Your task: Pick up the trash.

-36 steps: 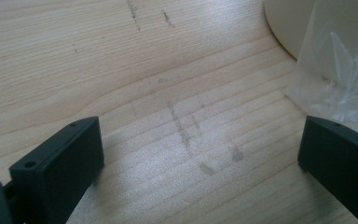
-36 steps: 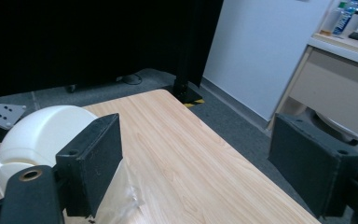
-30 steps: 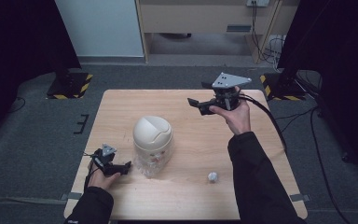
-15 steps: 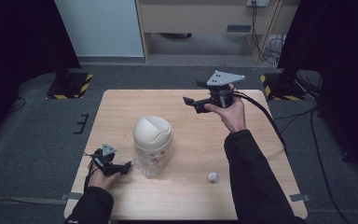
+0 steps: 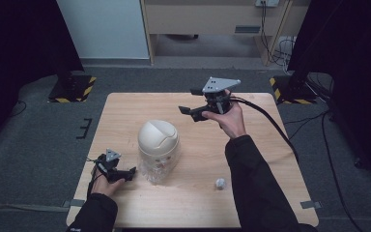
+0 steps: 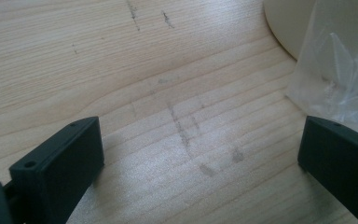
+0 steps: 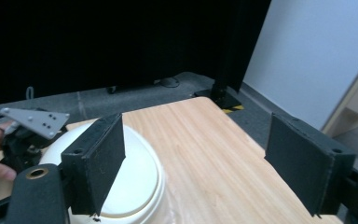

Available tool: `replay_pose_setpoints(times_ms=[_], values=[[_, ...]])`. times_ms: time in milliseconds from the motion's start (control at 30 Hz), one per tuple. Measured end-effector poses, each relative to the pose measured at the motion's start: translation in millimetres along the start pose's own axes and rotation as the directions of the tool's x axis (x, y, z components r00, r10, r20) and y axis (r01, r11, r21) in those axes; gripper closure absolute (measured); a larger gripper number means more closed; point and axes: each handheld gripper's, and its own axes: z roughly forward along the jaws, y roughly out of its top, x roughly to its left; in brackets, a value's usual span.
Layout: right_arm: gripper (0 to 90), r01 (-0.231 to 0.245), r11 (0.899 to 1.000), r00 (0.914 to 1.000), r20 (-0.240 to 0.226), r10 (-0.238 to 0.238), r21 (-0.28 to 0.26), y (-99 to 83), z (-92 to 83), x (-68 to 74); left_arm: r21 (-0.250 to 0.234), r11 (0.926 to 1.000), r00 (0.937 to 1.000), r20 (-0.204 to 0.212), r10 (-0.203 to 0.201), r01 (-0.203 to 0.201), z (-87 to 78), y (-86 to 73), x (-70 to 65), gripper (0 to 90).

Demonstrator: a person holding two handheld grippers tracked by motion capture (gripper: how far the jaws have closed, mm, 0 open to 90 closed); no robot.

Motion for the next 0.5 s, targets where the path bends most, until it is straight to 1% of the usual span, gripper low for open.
replay_pose_setpoints(times_ms=[133,267,500], values=[[20.5,-0.009,1.000,0.9995,-0.031,0.009,0.006,-5.9,4.5,4.9,0.000,1.0000,1.0000,0.000,0.000,0.000,0.0,0.0,0.0,0.0],[20.1,-0.002,0.999,0.9982,-0.060,0.004,0.037,-13.9,11.2,13.4,0.000,1.0000,1.0000,0.000,0.000,0.000,0.0,0.0,0.0,0.0],[19.0,-0.001,0.998,0.9922,-0.124,0.008,0.056,-27.1,25.2,28.1,0.000,1.0000,1.0000,0.000,0.000,0.000,0.0,0.0,0.0,0.0]])
